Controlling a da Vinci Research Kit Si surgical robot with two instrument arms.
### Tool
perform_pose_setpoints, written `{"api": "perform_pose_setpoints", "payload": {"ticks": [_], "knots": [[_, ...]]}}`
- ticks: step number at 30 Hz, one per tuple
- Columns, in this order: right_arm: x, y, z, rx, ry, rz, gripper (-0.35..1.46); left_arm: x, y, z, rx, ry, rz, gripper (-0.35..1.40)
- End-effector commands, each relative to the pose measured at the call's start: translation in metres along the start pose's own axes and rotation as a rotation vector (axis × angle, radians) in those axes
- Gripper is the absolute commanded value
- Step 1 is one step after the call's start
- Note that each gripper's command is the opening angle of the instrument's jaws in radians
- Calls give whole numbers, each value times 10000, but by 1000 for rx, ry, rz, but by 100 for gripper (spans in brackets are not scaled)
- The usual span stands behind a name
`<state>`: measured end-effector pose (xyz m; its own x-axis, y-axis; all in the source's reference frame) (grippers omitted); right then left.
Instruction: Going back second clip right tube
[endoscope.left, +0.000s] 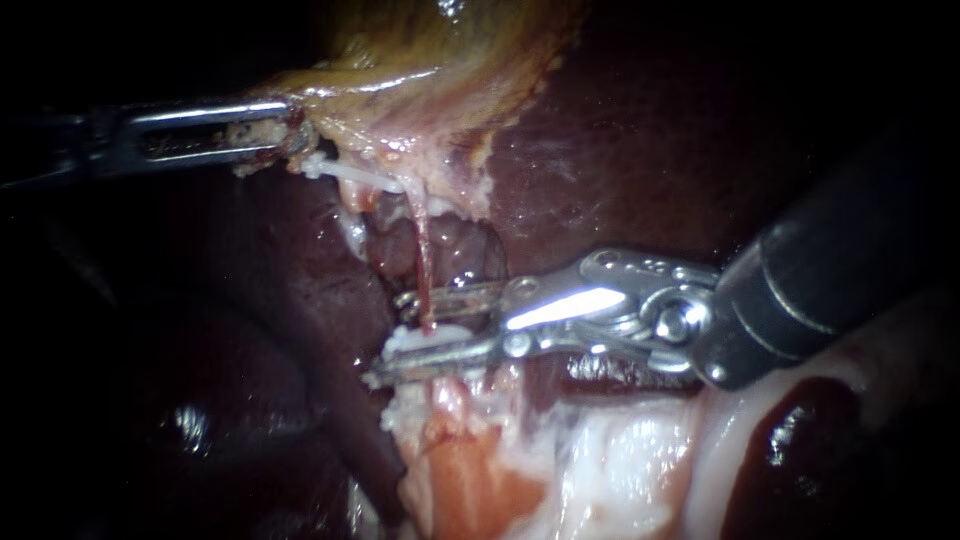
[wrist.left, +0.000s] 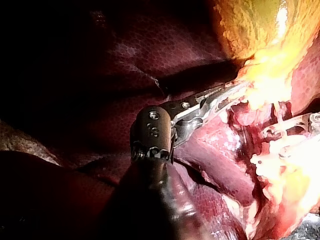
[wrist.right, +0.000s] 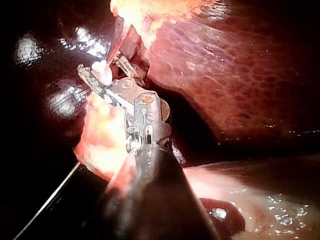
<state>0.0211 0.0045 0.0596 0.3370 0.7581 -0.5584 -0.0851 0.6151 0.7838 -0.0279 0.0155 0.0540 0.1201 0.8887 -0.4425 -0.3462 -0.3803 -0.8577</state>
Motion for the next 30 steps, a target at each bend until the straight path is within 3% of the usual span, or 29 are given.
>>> {"api": "perform_pose_setpoints", "payload": {"ticks": [1,5,12,16,23,30], "knots": [[0,-1,-1,0,1,-12,49,0,0,0,0,0,0,-35],[-4,-4,-11,7,-1,-114,49,0,0,-1,0,0,0,-35],[-16,-11,-71,14,3,-269,49,0,0,-2,0,0,0,-35],[-11,-12,-103,-2,-2,-320,49,0,0,-2,0,0,0,-35],[2,-15,-143,-37,-120,-388,49,0,1,-2,0,0,0,-35],[2,-16,-151,-54,-134,-397,49,-12,0,12,8,6,7,-35]]}}
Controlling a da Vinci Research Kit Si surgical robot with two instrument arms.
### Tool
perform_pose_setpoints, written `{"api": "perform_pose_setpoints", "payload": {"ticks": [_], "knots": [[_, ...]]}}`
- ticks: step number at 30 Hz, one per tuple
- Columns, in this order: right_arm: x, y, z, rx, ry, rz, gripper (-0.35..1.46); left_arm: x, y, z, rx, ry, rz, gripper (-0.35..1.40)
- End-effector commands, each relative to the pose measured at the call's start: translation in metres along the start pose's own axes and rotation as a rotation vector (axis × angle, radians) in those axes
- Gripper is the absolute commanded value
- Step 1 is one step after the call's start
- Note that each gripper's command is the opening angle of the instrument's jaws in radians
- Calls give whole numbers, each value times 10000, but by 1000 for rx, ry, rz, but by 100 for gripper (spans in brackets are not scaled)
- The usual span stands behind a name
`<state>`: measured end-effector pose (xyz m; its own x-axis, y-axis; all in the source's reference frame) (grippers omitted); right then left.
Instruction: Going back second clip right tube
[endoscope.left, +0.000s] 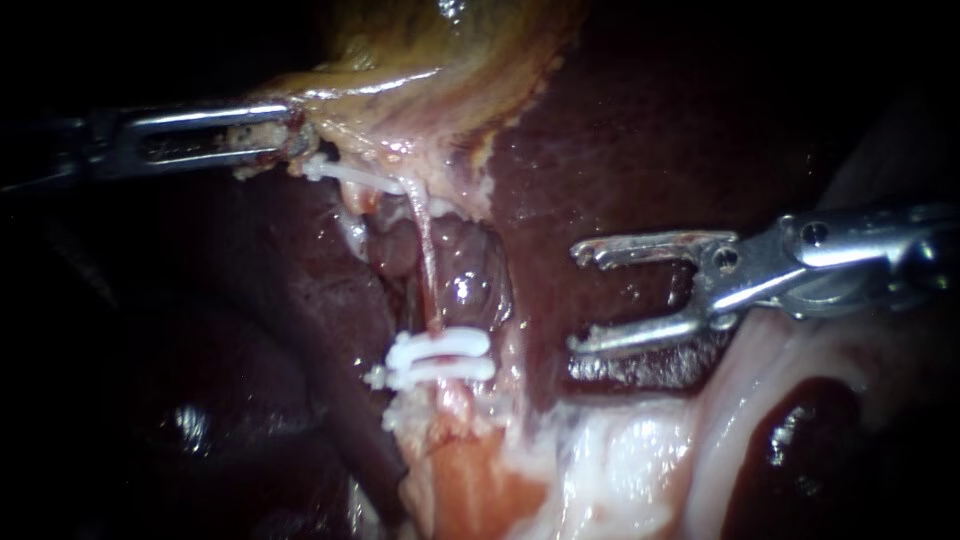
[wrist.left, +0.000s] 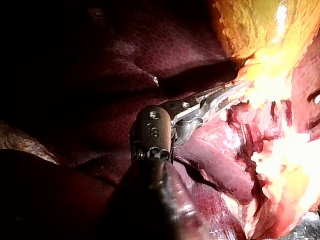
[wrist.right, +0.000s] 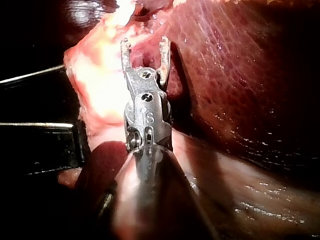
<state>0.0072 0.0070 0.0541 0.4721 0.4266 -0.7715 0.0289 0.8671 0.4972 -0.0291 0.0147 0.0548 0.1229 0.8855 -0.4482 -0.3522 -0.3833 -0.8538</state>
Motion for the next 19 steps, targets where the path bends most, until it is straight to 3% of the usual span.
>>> {"api": "perform_pose_setpoints", "payload": {"ticks": [1,8,19], "knots": [[0,0,0,0,0,0,49,-2,0,4,-1,0,3,-35],[0,-1,-1,0,0,0,49,-24,-4,34,-14,-10,15,-35],[1,-1,0,7,0,2,49,-29,-4,37,-15,-20,19,-35]]}}
